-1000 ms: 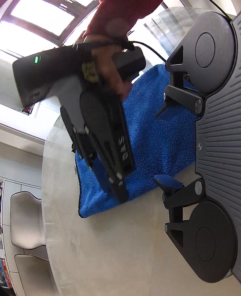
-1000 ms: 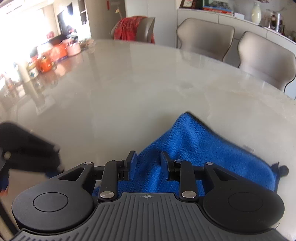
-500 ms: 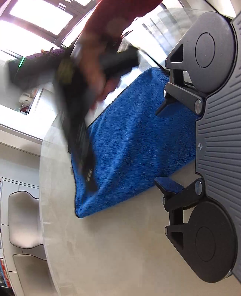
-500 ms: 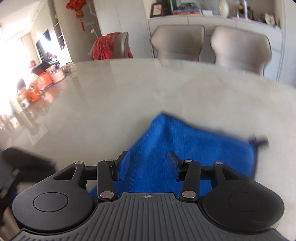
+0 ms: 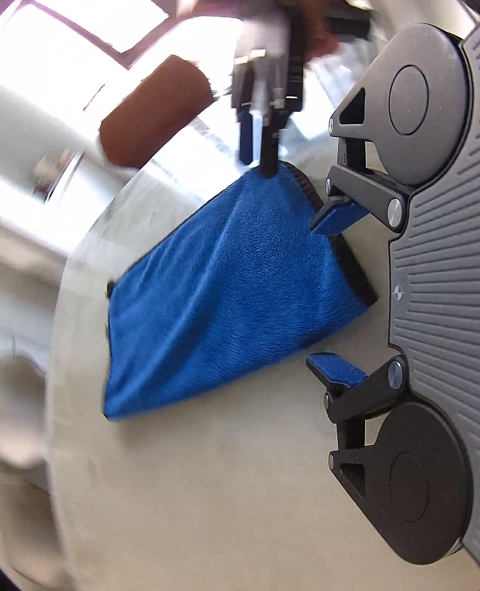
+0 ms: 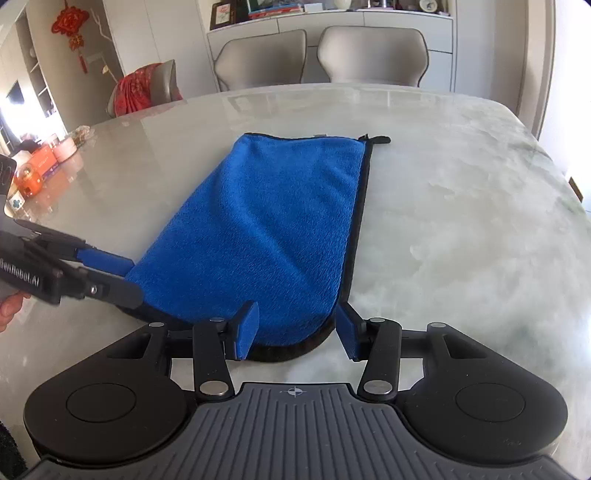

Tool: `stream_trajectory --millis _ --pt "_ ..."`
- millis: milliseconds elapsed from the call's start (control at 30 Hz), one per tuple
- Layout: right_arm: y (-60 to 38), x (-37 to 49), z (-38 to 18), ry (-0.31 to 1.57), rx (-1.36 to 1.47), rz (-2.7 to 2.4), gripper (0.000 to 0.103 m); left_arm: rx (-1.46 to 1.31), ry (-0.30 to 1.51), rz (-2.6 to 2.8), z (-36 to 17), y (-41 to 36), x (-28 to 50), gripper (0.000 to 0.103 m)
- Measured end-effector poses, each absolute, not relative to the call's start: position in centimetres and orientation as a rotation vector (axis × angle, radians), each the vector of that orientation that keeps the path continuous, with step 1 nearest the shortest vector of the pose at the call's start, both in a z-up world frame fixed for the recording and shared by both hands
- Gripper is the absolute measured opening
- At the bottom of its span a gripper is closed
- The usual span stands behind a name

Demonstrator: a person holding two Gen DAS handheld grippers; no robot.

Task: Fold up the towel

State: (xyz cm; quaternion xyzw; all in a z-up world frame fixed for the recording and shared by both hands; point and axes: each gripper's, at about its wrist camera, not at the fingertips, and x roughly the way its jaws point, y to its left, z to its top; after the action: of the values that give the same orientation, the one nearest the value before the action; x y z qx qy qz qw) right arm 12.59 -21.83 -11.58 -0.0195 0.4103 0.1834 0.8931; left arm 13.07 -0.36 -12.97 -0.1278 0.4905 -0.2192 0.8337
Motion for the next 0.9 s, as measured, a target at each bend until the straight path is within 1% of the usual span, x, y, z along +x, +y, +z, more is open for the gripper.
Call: stream_trajectory --millis 67,133,200,267,300,400,467,533,567,600,667,700,800,900 --pt "-21.7 12.0 -11.8 0.858 -0.040 0.372 0.047 -0.338 1.076 -0.425 -12.9 -0.2 13.1 0.074" --pt "-21.4 11.4 -12.0 0.849 -0.042 0.368 0.049 -0.401 1.115 -0.387 -13.1 -0.1 13.7 0.077" --pt "-21.2 10.8 -11.8 0.839 -0.039 0.384 0.051 -0.462 1.149 -0.364 -13.2 0.1 14.0 0.084" --pt "-20.9 10.2 -11.6 0.823 -0.037 0.392 0.053 -0.601 1.206 -0.328 -13.6 0.7 14.5 0.090" --pt "-20.7 10.0 -11.5 0.820 -0.037 0.396 0.053 -0.677 1.229 -0.315 -14.0 1.1 14.8 0.091" --pt "-20.4 9.5 -11.3 0.813 -0.036 0.399 0.053 -0.872 1.287 -0.289 -15.4 1.9 15.7 0.090" --pt "-20.3 9.2 -11.1 0.803 -0.036 0.399 0.054 -0.904 1.307 -0.286 -15.7 2.0 16.3 0.088" --pt "-19.9 8.9 -10.8 0.787 -0.044 0.419 0.054 -0.867 1.314 -0.286 -15.7 1.8 16.4 0.069" --pt "-19.8 9.0 -10.8 0.783 -0.048 0.425 0.054 -0.844 1.323 -0.282 -15.9 1.6 16.4 0.050" --pt "-19.2 8.7 -10.7 0.769 -0.075 0.446 0.055 -0.844 1.332 -0.285 -16.1 1.5 16.3 0.036" --pt "-17.9 8.4 -10.7 0.760 -0.138 0.484 0.056 -0.846 1.341 -0.298 -16.5 1.5 16.2 0.028" --pt "-17.1 8.3 -10.8 0.757 -0.174 0.503 0.056 -0.848 1.340 -0.300 -16.5 1.5 16.2 0.025" --pt "-15.0 7.9 -11.2 0.733 -0.284 0.548 0.056 -0.853 1.344 -0.303 -16.1 1.5 16.7 0.023" --pt "-13.6 8.1 -11.8 0.710 -0.377 0.547 0.056 -0.846 1.341 -0.315 -15.4 1.6 16.8 0.023"
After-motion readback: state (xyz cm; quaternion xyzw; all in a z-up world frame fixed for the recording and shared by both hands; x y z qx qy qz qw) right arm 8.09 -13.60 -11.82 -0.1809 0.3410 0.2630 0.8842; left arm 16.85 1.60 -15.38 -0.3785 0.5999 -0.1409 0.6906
